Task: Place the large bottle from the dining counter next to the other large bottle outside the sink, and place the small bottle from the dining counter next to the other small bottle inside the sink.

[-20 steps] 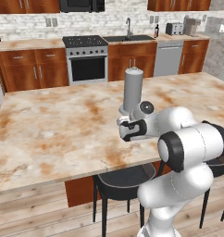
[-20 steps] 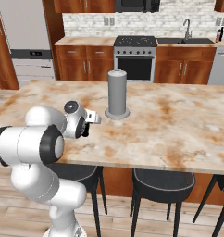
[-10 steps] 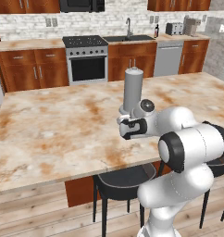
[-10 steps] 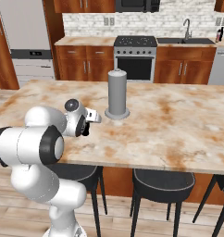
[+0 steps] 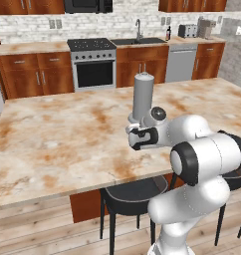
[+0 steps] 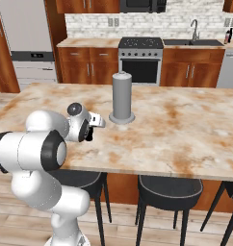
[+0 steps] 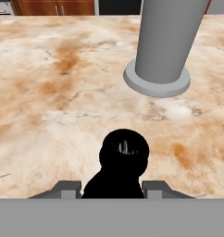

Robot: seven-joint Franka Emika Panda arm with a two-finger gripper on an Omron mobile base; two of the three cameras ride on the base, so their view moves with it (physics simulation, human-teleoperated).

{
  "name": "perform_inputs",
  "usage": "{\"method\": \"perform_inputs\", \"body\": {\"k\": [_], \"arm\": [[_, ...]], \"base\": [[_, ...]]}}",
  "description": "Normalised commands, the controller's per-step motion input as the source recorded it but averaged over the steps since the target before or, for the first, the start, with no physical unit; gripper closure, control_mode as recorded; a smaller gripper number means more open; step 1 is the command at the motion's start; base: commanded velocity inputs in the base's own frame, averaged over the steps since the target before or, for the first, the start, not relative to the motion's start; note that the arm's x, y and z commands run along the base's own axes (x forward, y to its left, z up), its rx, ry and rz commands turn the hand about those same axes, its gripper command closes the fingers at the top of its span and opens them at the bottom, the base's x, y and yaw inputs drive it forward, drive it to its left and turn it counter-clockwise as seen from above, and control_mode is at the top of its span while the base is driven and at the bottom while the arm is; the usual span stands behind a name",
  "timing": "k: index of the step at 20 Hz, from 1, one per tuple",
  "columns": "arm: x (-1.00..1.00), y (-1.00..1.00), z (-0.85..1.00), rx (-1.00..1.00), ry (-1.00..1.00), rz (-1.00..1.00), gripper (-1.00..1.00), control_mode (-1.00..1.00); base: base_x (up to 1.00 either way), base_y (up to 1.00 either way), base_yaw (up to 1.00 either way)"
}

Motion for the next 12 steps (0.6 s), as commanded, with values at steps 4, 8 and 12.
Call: {"method": "perform_inputs", "body": {"k": [4, 8, 12], "arm": [[0.00, 0.00, 0.00, 0.00, 0.00, 0.00, 1.00, 1.00], [0.00, 0.00, 0.00, 0.00, 0.00, 0.00, 1.00, 1.00], [0.00, 0.00, 0.00, 0.00, 0.00, 0.00, 1.00, 1.00]], "base": [[-0.14, 0.15, 0.00], [-0.26, 0.54, 0.00], [-0.41, 0.76, 0.00]]}}
